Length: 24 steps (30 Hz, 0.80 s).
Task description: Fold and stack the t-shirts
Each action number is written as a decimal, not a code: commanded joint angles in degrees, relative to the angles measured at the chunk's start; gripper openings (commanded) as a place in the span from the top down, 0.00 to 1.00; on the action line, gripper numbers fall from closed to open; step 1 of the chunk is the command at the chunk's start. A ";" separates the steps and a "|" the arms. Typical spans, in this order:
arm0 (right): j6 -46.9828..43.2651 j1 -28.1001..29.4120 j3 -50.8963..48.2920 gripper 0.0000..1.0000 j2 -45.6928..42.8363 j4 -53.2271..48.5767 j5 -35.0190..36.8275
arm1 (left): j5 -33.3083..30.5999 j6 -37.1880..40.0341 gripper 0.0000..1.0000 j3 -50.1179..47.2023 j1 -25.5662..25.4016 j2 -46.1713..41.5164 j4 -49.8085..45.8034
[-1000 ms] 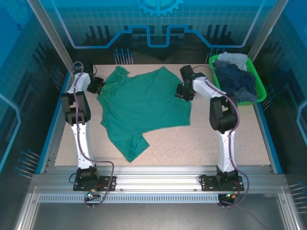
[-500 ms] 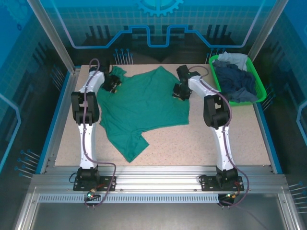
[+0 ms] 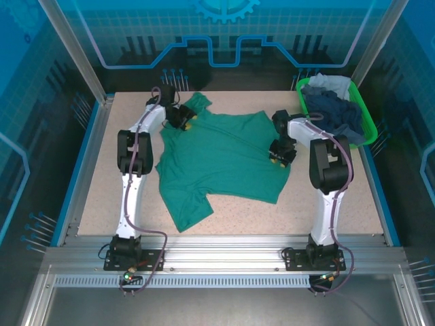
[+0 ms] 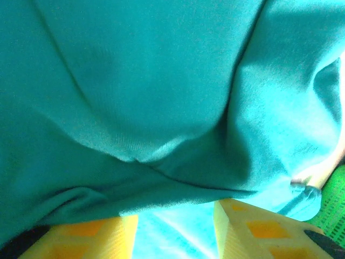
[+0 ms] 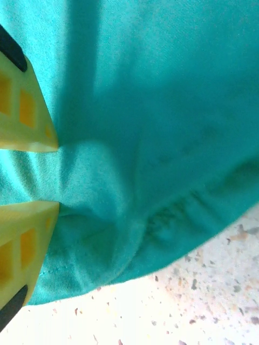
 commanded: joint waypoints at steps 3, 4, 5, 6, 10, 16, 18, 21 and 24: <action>-7.53 0.67 4.66 0.67 -0.95 4.94 -1.60 | -2.40 2.51 0.50 -2.82 2.20 -9.05 -0.16; -8.32 0.62 6.47 0.66 -0.85 4.18 -0.82 | -3.56 3.75 0.49 -3.67 2.12 -11.28 -1.94; -8.66 0.65 8.06 0.65 -0.96 2.94 0.15 | -4.70 4.61 0.47 -5.09 2.04 -13.37 -3.79; -8.63 0.62 9.84 0.64 -1.08 1.17 1.56 | -6.32 4.99 0.47 -7.56 2.02 -16.24 -6.53; -5.27 1.04 8.82 0.60 -6.40 -2.98 3.31 | -7.82 6.02 0.56 -28.37 1.14 -30.25 -11.88; 2.67 6.11 -8.57 0.60 -20.34 -4.19 -2.92 | -5.16 6.84 0.63 -66.60 -1.31 -53.40 -16.06; 4.42 8.20 -14.45 0.59 -24.69 -3.70 -5.90 | -4.06 7.19 0.66 -75.49 -2.38 -60.22 -17.67; 5.23 10.71 -20.76 0.59 -28.74 -4.02 -9.27 | -1.57 7.03 0.67 -84.04 -5.51 -66.17 -19.70; 5.02 12.35 -24.97 0.59 -31.65 -4.05 -10.09 | -0.86 5.00 0.65 -88.16 -8.85 -70.76 -19.29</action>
